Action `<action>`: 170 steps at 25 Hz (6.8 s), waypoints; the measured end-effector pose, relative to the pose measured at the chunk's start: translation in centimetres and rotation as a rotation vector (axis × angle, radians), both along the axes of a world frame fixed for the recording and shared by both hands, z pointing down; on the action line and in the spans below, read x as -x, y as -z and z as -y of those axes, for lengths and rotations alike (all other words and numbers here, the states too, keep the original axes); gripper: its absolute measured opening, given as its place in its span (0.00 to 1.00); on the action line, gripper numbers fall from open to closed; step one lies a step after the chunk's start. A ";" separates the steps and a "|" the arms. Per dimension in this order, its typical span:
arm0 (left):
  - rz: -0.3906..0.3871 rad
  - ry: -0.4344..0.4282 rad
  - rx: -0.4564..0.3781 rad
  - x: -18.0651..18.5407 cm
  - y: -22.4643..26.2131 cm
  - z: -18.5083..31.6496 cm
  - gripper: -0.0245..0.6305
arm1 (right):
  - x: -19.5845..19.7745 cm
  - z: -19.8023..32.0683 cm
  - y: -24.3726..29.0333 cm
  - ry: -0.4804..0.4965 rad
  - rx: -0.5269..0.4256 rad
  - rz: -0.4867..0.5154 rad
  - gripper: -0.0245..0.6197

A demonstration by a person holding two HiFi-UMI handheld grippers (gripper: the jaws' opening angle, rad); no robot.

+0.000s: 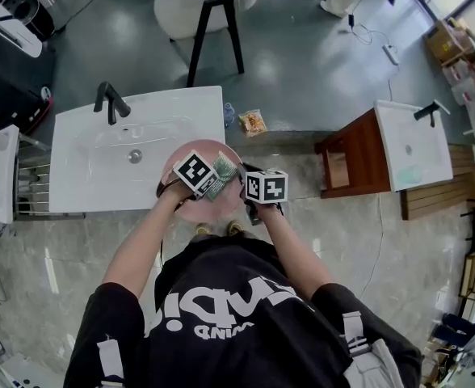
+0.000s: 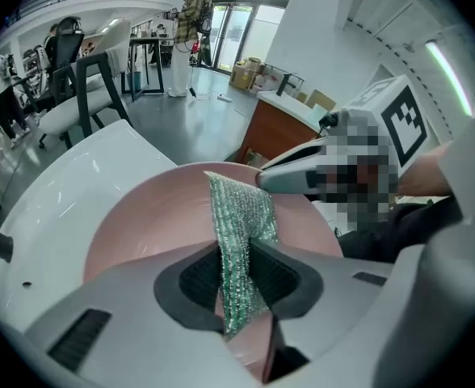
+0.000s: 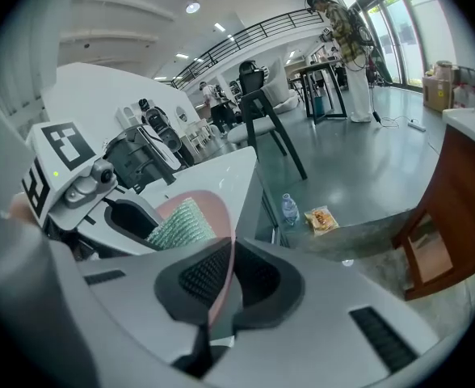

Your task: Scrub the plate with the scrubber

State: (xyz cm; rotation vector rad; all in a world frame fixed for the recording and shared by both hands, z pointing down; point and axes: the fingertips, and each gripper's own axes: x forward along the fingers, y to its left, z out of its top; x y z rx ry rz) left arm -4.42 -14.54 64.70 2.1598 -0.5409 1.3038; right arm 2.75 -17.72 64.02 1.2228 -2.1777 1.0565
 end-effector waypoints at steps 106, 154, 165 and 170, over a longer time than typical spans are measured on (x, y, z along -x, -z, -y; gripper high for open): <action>0.171 0.168 -0.238 9.2 0.7 6.0 0.19 | 0.7 -0.1 -0.3 -0.006 0.056 0.067 0.09; -0.297 0.477 -0.543 10.2 18.2 2.8 0.19 | -0.1 -0.9 17.9 0.128 -0.492 0.026 0.09; -0.517 0.561 -0.918 8.9 23.4 0.9 0.18 | 2.0 -1.2 24.2 0.117 -0.807 0.099 0.07; -0.550 0.602 -0.994 9.3 23.3 0.5 0.18 | 2.4 -0.8 23.2 0.115 -0.812 0.115 0.07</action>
